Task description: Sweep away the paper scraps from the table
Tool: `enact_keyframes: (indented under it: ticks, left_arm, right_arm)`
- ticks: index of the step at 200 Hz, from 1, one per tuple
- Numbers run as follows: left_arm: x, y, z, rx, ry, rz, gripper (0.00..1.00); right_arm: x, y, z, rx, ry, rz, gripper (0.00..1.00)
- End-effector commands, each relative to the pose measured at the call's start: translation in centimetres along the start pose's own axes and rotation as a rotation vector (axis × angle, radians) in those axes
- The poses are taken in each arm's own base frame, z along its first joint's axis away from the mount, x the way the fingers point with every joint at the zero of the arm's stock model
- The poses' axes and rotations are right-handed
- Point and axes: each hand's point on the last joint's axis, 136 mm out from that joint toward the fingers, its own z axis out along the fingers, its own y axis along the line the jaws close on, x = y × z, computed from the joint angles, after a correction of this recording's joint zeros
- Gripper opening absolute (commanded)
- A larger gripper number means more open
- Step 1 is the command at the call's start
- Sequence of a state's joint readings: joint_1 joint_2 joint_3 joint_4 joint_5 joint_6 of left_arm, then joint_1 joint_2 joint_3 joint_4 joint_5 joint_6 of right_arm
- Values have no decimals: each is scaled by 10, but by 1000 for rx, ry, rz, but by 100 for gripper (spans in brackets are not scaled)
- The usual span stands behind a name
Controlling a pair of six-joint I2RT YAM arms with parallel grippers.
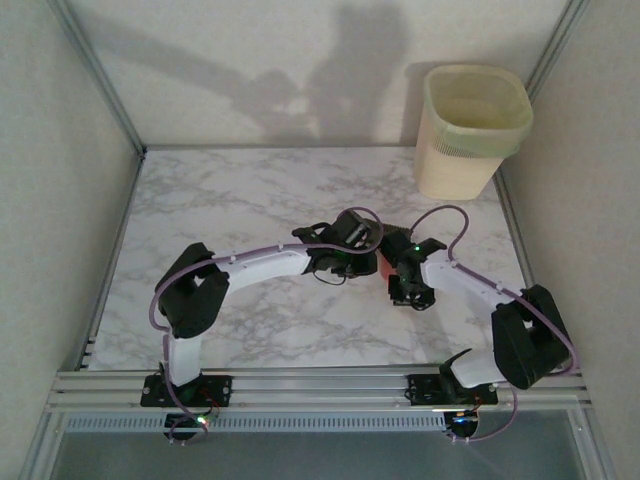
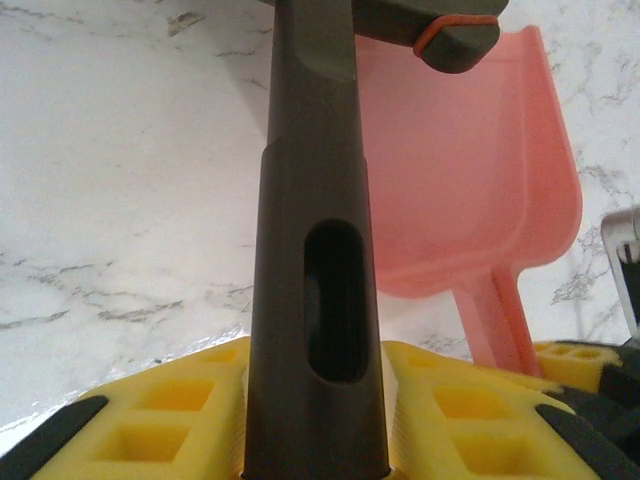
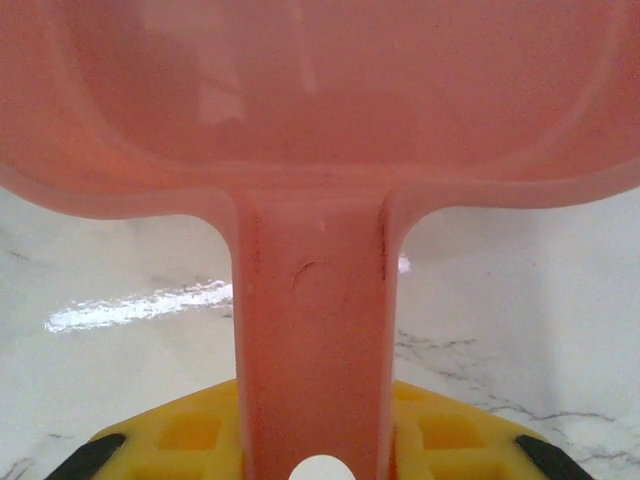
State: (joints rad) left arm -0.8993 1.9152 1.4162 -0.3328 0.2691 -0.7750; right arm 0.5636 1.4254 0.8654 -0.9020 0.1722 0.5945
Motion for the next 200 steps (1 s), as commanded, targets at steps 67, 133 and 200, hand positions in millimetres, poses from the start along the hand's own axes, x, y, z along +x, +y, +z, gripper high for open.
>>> enact_keyframes:
  ticks: [67,133,200]
  left_arm:
    - [-9,3,-22,29,-19,17,0]
    - [-26,39,-34,-27,-69,-39,0]
    - [-20,44,-34,-26,-60,-44,0]
  right_arm:
    - [-3,8,-13,29,36,-87,0]
    - [3,4,-31,36,25,-84,0]
    - [21,8,-31,53,56,-104,0]
